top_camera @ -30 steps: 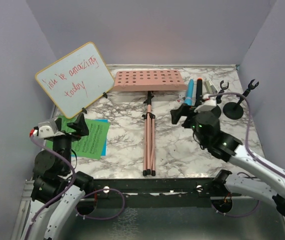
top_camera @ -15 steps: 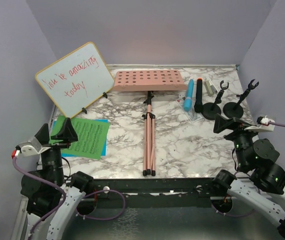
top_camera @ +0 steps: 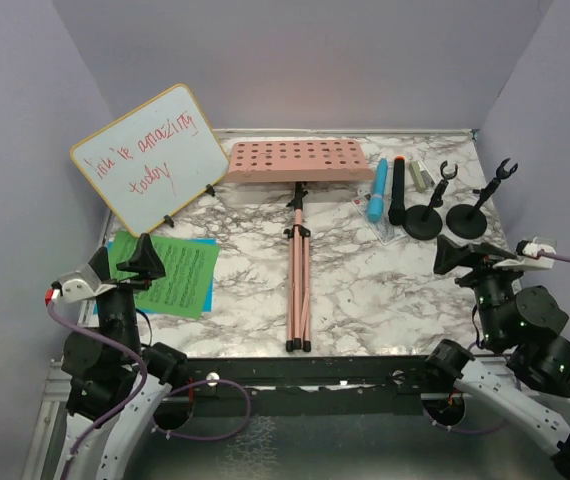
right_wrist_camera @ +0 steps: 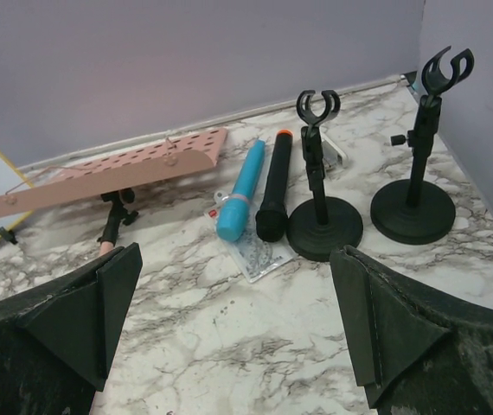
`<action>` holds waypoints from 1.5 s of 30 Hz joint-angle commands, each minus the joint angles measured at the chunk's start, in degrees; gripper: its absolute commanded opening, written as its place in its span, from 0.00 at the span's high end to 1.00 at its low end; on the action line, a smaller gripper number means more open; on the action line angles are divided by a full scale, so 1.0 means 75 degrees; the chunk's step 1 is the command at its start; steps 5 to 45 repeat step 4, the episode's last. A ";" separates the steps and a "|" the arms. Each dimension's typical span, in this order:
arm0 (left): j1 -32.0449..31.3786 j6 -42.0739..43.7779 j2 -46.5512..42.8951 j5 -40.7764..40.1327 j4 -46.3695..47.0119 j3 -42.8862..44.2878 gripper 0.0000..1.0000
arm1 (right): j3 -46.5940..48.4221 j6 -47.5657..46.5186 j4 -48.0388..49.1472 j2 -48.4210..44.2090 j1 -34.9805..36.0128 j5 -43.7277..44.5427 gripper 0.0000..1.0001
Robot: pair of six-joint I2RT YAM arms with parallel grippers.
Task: Pack up the instrument practice props
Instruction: Reset both arms
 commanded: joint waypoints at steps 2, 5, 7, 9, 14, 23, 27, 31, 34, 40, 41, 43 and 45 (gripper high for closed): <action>0.0009 0.0016 -0.0022 -0.0056 0.0289 -0.0119 0.01 | -0.0152 -0.0365 0.0064 -0.0352 -0.0027 -0.0007 0.00; 0.0012 0.0033 -0.0026 -0.0069 0.0291 -0.0127 0.01 | -0.0177 -0.0413 0.0097 -0.0389 -0.0027 0.0010 0.00; 0.0012 0.0033 -0.0026 -0.0069 0.0291 -0.0127 0.01 | -0.0177 -0.0413 0.0097 -0.0389 -0.0027 0.0010 0.00; 0.0012 0.0033 -0.0026 -0.0069 0.0291 -0.0127 0.01 | -0.0177 -0.0413 0.0097 -0.0389 -0.0027 0.0010 0.00; 0.0012 0.0033 -0.0026 -0.0069 0.0291 -0.0127 0.01 | -0.0177 -0.0413 0.0097 -0.0389 -0.0027 0.0010 0.00; 0.0012 0.0033 -0.0026 -0.0069 0.0291 -0.0127 0.01 | -0.0177 -0.0413 0.0097 -0.0389 -0.0027 0.0010 0.00; 0.0012 0.0033 -0.0026 -0.0069 0.0291 -0.0127 0.01 | -0.0177 -0.0413 0.0097 -0.0389 -0.0027 0.0010 0.00; 0.0012 0.0033 -0.0026 -0.0069 0.0291 -0.0127 0.01 | -0.0177 -0.0413 0.0097 -0.0389 -0.0027 0.0010 0.00; 0.0012 0.0033 -0.0026 -0.0069 0.0291 -0.0127 0.01 | -0.0177 -0.0413 0.0097 -0.0389 -0.0027 0.0010 0.00; 0.0012 0.0033 -0.0026 -0.0069 0.0291 -0.0127 0.01 | -0.0177 -0.0413 0.0097 -0.0389 -0.0027 0.0010 0.00; 0.0012 0.0033 -0.0026 -0.0069 0.0291 -0.0127 0.01 | -0.0177 -0.0413 0.0097 -0.0389 -0.0027 0.0010 0.00; 0.0012 0.0033 -0.0026 -0.0069 0.0291 -0.0127 0.01 | -0.0177 -0.0413 0.0097 -0.0389 -0.0027 0.0010 0.00; 0.0012 0.0033 -0.0026 -0.0069 0.0291 -0.0127 0.01 | -0.0177 -0.0413 0.0097 -0.0389 -0.0027 0.0010 0.00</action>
